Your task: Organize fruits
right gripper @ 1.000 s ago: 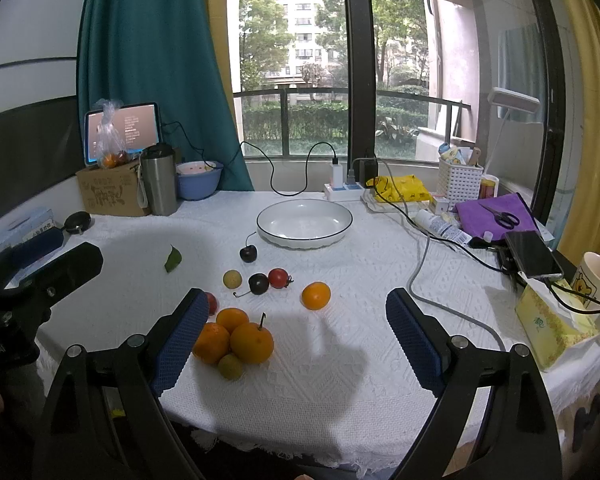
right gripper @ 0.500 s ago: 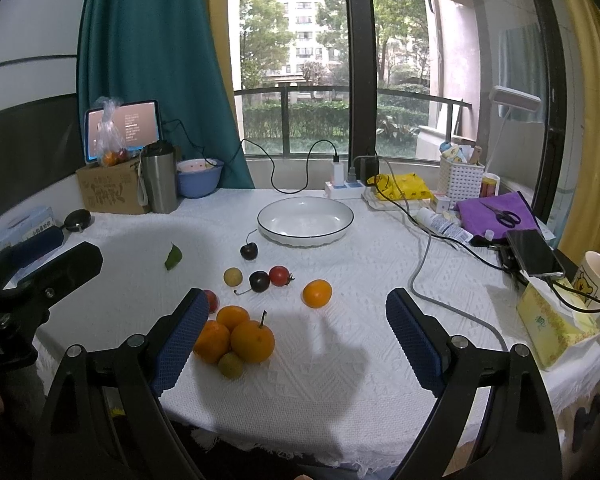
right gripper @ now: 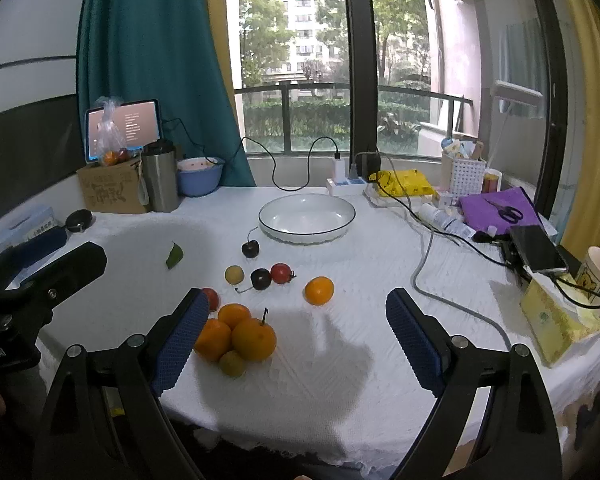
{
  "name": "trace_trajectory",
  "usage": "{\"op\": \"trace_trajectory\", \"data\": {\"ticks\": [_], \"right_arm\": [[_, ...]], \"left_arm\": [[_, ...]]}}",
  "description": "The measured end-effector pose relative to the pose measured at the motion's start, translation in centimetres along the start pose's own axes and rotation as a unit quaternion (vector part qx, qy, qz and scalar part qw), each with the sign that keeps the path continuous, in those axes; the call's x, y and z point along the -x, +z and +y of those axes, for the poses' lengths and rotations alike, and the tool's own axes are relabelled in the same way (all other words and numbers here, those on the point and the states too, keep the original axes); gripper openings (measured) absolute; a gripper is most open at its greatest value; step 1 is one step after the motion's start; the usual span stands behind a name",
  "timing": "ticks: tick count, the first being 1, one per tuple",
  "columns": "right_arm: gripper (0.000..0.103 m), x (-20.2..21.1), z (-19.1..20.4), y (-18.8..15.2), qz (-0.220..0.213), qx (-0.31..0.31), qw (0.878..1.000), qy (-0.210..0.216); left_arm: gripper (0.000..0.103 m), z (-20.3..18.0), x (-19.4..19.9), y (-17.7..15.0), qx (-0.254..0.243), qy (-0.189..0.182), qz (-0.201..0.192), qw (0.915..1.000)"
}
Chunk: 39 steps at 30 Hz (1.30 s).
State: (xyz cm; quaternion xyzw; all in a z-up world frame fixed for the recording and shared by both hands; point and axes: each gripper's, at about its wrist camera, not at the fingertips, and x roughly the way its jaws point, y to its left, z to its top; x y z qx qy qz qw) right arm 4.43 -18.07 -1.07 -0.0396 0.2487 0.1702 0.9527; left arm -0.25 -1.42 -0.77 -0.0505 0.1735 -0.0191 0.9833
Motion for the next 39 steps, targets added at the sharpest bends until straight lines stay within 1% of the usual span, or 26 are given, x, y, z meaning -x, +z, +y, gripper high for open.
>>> {"op": "trace_trajectory", "data": {"ticks": [4,10,14,19,21,22,23,24,26,28,31,32,33,34,36,38,39], "right_arm": [[0.093,-0.5,0.0,-0.1,0.008,-0.002,1.000,0.004],[0.093,-1.9,-0.5,-0.6,0.029,-0.015,0.999,0.019],[0.091,-3.0,-0.6,-1.3,0.048,-0.020,0.998,0.035],[0.088,-4.3,-1.7,-2.0,0.069,-0.039,0.996,0.040],[0.087,-4.7,-2.2,-2.2,0.075,-0.047,0.995,0.041],[0.085,-4.8,-2.4,-2.4,0.077,-0.049,0.995,0.042],[0.084,-5.1,-2.6,-2.5,0.081,-0.052,0.994,0.043],[0.083,-5.3,-2.8,-2.6,0.085,-0.055,0.994,0.046],[0.083,-5.8,-3.2,-2.7,0.092,-0.064,0.992,0.065],[0.083,-6.1,-3.0,-2.6,0.095,-0.064,0.989,0.090],[0.083,-6.8,-2.1,-2.4,0.102,-0.052,0.988,0.107],[0.082,-7.3,-1.8,-2.4,0.109,-0.052,0.986,0.114],[0.082,-7.7,-1.7,-2.4,0.114,-0.054,0.985,0.120],[0.082,-8.1,-1.6,-2.5,0.120,-0.059,0.982,0.131],[0.081,-8.4,-1.5,-2.4,0.124,-0.064,0.981,0.138],[0.076,-8.9,-1.5,-2.3,0.130,-0.067,0.979,0.141],[0.071,-9.3,-1.5,-2.4,0.136,-0.072,0.978,0.143]], "left_arm": [[0.102,0.1,-0.9,-0.3,0.001,-0.005,0.014,0.9999],[0.102,-0.1,-2.5,-1.1,-0.012,-0.019,0.053,0.9983],[0.102,-0.7,-4.2,-1.8,-0.021,-0.038,0.093,0.9947],[0.101,-0.7,-6.8,-3.1,-0.010,-0.041,0.151,0.9877],[0.095,-0.9,-7.7,-3.7,-0.009,-0.046,0.167,0.9849],[0.087,-1.1,-8.1,-4.0,-0.010,-0.047,0.176,0.9833],[0.081,-1.2,-8.7,-4.4,-0.012,-0.048,0.190,0.9805],[0.078,-1.2,-9.2,-4.7,-0.012,-0.049,0.201,0.9783],[0.070,-1.2,-10.1,-5.0,-0.009,-0.050,0.218,0.9745],[0.069,-0.9,-10.8,-5.2,-0.002,-0.053,0.229,0.9721],[0.068,-0.6,-11.7,-5.4,-0.006,-0.068,0.247,0.9665],[0.064,-0.5,-12.1,-5.6,-0.007,-0.071,0.258,0.9634],[0.064,-0.3,-12.2,-5.7,-0.003,-0.079,0.262,0.9618],[0.063,-0.2,-12.3,-5.6,-0.001,-0.085,0.263,0.9610],[0.056,-0.3,-12.5,-5.5,-0.009,-0.090,0.260,0.9612],[0.049,-0.2,-12.6,-5.4,-0.009,-0.102,0.261,0.9600],[0.047,-0.2,-12.6,-5.4,-0.008,-0.110,0.261,0.9591]]}}
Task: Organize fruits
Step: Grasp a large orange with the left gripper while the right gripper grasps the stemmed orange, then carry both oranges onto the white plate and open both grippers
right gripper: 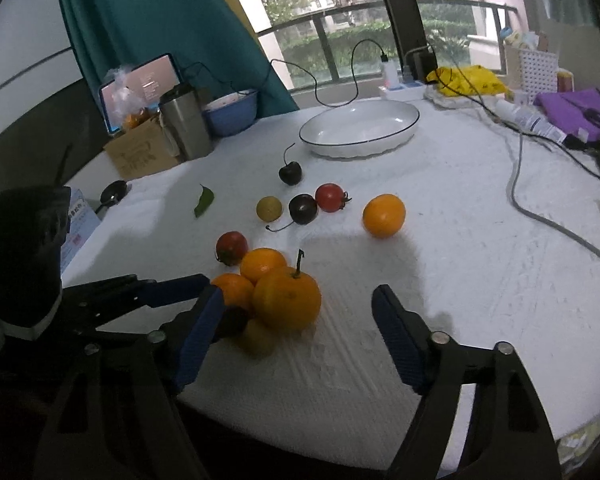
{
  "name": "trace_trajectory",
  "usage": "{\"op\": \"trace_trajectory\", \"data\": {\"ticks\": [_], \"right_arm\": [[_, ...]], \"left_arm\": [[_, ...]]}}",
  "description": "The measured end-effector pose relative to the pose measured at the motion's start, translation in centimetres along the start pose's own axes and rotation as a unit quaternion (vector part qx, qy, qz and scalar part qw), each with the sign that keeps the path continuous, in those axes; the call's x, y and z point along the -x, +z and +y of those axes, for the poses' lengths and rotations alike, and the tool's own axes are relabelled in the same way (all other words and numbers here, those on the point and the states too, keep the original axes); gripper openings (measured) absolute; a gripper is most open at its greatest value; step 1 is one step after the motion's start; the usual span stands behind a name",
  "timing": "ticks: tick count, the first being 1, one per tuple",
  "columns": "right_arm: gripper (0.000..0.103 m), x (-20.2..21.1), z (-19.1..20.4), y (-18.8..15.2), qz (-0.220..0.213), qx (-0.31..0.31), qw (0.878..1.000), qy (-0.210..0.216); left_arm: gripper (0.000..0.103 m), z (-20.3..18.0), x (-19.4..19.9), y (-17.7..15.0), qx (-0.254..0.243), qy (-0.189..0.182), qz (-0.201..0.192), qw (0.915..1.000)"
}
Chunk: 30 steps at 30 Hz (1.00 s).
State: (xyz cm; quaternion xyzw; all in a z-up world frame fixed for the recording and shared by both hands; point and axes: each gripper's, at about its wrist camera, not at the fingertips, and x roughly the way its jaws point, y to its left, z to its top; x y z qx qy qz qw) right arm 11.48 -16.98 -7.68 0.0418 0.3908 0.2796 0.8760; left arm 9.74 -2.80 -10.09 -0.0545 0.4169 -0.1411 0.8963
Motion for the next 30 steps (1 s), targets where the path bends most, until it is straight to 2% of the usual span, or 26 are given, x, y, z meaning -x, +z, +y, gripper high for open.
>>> {"op": "trace_trajectory", "data": {"ticks": [3,8,12,14,18,30], "right_arm": [[0.061,-0.8,-0.1,0.3,0.013,-0.008,1.000,0.005],[0.058,-2.2,-0.5,0.6,0.040,-0.028,0.998,0.030],[0.046,-3.0,-0.6,0.8,0.055,-0.038,0.997,0.048],[0.045,-3.0,-0.7,1.0,0.052,-0.044,0.996,0.057],[0.045,-2.6,-0.1,1.7,0.040,-0.027,0.998,0.045],[0.045,-2.3,-0.7,6.5,-0.010,0.019,1.000,-0.004]], "left_arm": [[0.046,0.2,0.0,0.1,-0.001,-0.009,0.002,1.0000],[0.046,0.7,0.4,0.0,-0.002,-0.014,0.003,0.9999],[0.046,1.5,1.2,0.4,0.007,-0.008,-0.008,0.9999],[0.046,1.7,1.9,0.8,0.005,0.001,-0.025,0.9997],[0.046,2.0,3.0,1.8,0.000,0.015,-0.067,0.9976],[0.046,3.6,2.7,7.3,-0.013,0.039,-0.144,0.9887]]}}
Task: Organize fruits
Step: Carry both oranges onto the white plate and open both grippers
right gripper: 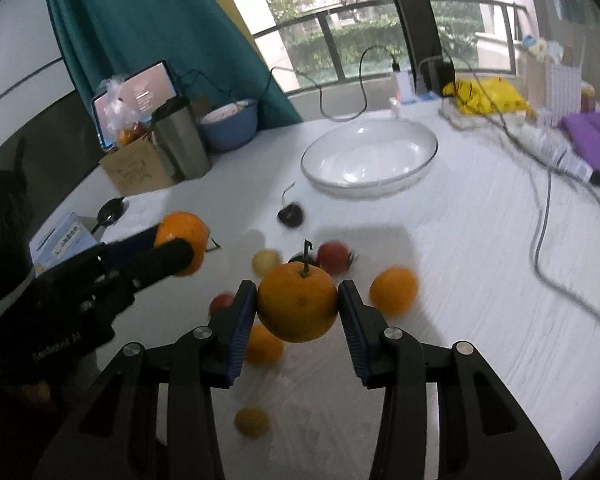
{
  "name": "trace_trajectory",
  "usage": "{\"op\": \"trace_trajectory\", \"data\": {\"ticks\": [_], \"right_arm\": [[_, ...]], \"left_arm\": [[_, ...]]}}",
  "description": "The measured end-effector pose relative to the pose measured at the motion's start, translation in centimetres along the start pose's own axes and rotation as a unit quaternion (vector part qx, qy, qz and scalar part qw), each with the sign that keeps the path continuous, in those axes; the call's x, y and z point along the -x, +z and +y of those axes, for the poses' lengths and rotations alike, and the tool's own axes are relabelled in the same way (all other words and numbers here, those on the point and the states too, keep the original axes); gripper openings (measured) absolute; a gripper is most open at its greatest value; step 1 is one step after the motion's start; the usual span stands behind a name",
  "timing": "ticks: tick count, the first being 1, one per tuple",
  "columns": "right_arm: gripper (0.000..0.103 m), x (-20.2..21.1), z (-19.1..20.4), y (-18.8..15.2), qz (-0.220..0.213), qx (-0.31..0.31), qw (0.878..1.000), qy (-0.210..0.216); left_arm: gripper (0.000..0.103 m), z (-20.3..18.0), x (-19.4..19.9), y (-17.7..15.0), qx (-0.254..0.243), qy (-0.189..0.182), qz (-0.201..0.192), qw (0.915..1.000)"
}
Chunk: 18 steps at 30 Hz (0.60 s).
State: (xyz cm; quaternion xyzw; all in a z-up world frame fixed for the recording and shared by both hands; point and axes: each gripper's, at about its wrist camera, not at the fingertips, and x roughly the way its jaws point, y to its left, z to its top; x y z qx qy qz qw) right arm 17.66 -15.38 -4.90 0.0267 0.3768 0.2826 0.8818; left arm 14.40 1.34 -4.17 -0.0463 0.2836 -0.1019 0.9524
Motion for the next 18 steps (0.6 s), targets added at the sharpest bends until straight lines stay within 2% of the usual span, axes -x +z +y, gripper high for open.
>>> {"op": "trace_trajectory", "data": {"ticks": [10,18], "right_arm": [[0.045,-1.4,-2.6,4.0,-0.032,0.015,0.999,-0.041],[0.045,-3.0,-3.9,7.0,-0.050,0.033,0.996,-0.067]], "left_arm": [[0.046,1.0,-3.3,3.4,-0.014,-0.014,-0.010,0.9997],[0.046,1.5,-6.3,5.6,-0.010,-0.028,-0.004,0.9996]]}}
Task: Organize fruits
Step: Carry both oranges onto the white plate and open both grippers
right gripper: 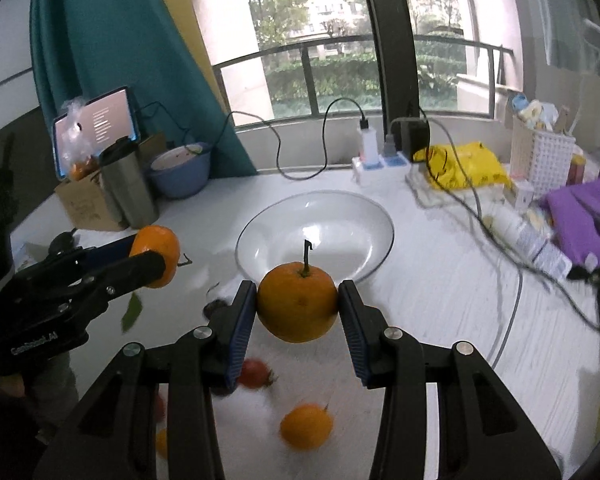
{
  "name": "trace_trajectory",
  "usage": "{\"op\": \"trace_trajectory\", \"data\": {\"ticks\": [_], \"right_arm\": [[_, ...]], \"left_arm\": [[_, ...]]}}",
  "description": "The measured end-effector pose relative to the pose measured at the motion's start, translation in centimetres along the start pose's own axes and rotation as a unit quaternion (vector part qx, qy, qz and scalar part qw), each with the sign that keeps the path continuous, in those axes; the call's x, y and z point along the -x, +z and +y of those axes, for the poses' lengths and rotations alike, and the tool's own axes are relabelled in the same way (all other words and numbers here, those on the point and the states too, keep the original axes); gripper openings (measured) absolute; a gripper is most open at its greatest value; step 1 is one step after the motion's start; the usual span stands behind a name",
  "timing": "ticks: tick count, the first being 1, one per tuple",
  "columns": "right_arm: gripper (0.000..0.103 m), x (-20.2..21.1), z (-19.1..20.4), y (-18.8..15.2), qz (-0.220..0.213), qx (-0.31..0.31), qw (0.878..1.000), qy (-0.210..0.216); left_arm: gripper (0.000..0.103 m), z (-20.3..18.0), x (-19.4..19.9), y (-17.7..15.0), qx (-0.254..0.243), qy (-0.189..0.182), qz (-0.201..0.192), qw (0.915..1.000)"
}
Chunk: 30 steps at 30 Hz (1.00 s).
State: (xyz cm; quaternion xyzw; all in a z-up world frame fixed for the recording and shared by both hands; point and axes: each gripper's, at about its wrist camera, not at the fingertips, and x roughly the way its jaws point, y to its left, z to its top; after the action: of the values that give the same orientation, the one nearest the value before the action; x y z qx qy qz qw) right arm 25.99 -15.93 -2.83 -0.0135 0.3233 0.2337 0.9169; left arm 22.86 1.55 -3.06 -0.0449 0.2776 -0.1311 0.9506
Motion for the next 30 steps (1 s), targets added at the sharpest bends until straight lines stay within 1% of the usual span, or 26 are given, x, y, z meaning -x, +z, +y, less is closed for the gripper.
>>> {"op": "trace_trajectory", "data": {"ticks": [4,8,12,14,20,22,28,30], "right_arm": [[0.045,-1.1,-0.7,1.6,-0.014,0.004,1.000,-0.007],[0.045,-2.6,-1.4,3.2,-0.025,0.006,1.000,-0.010],[0.045,-4.2,-1.6,4.3,-0.025,0.011,1.000,-0.006],[0.045,-4.9,-1.6,4.6,-0.023,0.015,1.000,-0.003],[0.045,-8.7,-2.1,5.7,0.001,0.008,1.000,0.016],[0.045,-9.9,-2.2,6.0,0.009,0.005,1.000,0.020],[0.045,-13.8,-1.9,6.9,0.045,0.000,0.998,0.032],[0.045,-15.3,-2.0,7.0,0.067,-0.007,0.997,0.039]], "left_arm": [[0.046,0.2,-1.8,0.9,-0.008,0.003,0.011,0.9999],[0.046,1.1,-3.8,1.8,0.001,0.004,0.033,0.9994],[0.046,1.9,-5.4,2.5,0.004,0.011,0.045,0.9989],[0.046,2.4,-6.3,2.7,0.014,0.010,0.054,0.9984],[0.046,3.9,-9.5,3.2,0.036,0.005,0.080,0.9962],[0.046,4.4,-10.7,3.2,0.044,0.007,0.096,0.9943],[0.046,5.2,-12.9,3.3,0.050,0.005,0.131,0.9901],[0.046,5.3,-13.7,3.2,0.052,0.006,0.142,0.9885]]}}
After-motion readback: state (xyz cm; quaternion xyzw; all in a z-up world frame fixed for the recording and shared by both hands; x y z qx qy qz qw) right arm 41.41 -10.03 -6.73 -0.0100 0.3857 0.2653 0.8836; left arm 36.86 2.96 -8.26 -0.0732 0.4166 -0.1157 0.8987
